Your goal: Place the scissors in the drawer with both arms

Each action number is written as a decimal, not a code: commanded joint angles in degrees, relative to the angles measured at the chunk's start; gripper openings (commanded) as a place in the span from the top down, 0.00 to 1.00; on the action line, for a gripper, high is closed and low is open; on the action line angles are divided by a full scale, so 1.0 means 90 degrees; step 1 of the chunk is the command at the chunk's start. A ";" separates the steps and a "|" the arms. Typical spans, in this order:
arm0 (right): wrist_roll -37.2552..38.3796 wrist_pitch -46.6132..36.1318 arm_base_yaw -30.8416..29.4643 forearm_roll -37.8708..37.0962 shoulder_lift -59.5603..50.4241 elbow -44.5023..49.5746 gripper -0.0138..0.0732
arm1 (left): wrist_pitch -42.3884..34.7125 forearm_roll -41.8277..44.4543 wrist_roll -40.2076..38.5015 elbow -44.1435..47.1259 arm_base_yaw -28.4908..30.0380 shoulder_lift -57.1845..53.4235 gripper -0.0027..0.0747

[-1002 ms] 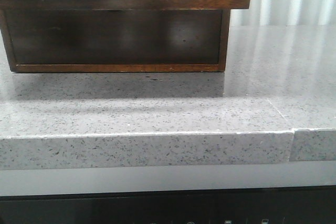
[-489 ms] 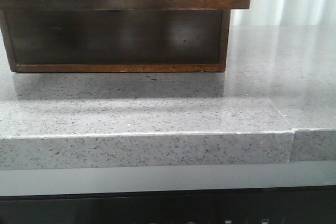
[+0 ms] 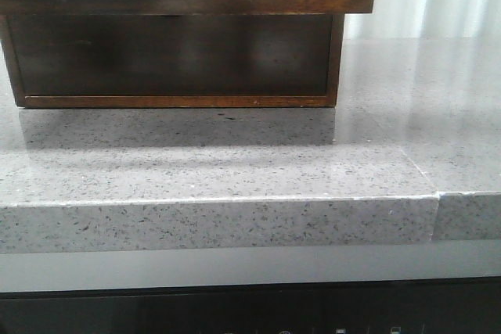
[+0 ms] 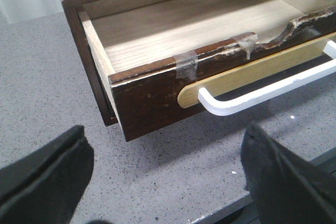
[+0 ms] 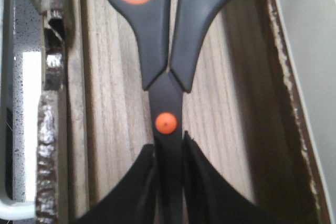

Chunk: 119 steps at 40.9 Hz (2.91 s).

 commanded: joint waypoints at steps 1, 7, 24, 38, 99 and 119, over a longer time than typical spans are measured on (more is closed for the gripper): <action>-0.0042 -0.0316 0.0058 0.0024 -0.0131 -0.0160 0.75 | -0.0513 -0.0056 -0.0037 -0.0208 -0.0044 0.0030 0.23; -0.0036 -0.0316 0.0182 -0.0366 0.0065 -0.0160 0.75 | -0.0513 -0.0056 -0.0037 -0.0208 -0.0044 0.0030 0.23; 0.0029 -0.0317 0.0189 -0.0484 0.0245 -0.0160 0.45 | -0.0513 -0.0056 -0.0037 -0.0208 -0.0044 0.0030 0.23; 0.0774 -0.0357 0.0183 -0.0529 -0.0103 -0.0223 0.43 | -0.0513 -0.0056 -0.0037 -0.0208 -0.0044 0.0030 0.23; 0.6300 -0.1500 0.0183 -0.2410 -0.6747 0.5069 0.43 | -0.0513 -0.0056 -0.0037 -0.0208 -0.0044 0.0030 0.23; 0.6306 -0.1533 0.0183 -0.2410 -0.6759 0.5092 0.71 | -0.0513 -0.0204 -0.0037 -0.0208 -0.0044 0.0030 0.31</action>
